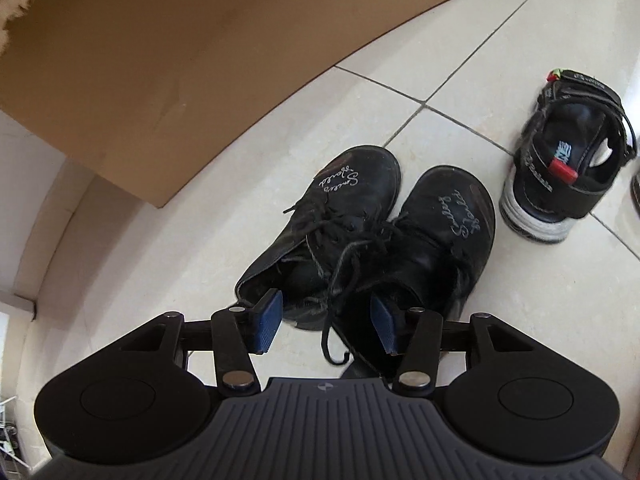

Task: Organize scattered shoes
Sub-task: 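Lower the left tool onto the black leather shoes and grasp both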

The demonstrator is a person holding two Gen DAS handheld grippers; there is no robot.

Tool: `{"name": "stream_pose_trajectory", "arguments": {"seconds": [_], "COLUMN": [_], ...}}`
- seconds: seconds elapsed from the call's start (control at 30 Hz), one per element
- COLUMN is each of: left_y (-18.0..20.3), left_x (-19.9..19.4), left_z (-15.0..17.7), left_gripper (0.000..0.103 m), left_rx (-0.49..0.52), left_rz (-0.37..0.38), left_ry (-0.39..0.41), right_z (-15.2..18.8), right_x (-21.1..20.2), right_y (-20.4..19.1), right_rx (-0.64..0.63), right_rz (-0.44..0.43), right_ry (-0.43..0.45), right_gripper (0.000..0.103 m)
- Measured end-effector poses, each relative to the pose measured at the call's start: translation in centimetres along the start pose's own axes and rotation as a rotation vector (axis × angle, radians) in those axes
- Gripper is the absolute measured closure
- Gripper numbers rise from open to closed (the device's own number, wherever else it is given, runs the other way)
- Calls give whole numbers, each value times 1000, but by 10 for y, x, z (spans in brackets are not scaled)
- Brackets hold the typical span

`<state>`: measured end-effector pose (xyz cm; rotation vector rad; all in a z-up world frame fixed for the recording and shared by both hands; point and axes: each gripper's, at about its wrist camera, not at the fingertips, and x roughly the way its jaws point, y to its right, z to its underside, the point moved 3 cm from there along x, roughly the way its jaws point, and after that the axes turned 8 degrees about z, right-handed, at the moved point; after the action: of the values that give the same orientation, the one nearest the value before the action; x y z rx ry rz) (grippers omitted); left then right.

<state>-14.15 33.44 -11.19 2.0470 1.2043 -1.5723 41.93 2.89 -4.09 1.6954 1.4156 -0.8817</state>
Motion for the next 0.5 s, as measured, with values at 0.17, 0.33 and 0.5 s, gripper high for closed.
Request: {"name": "stream_pose_trajectory", "arguments": {"seconds": [0.17, 0.33, 0.5], "left_y": [-12, -20, -15], "left_x": [11, 17, 17], "left_z": [-6, 1, 9], "left_gripper": [50, 51, 72], "left_rx": [-9, -102, -158], "left_rz": [92, 201, 242], "left_ry": [9, 51, 129], "right_z": [0, -1, -1], "right_x": [5, 10, 13], "right_y": [-7, -8, -8], "right_rx": [-11, -15, -11], "right_rz": [0, 5, 15], "right_ry": [-17, -33, -45], "right_gripper": [13, 13, 13]}}
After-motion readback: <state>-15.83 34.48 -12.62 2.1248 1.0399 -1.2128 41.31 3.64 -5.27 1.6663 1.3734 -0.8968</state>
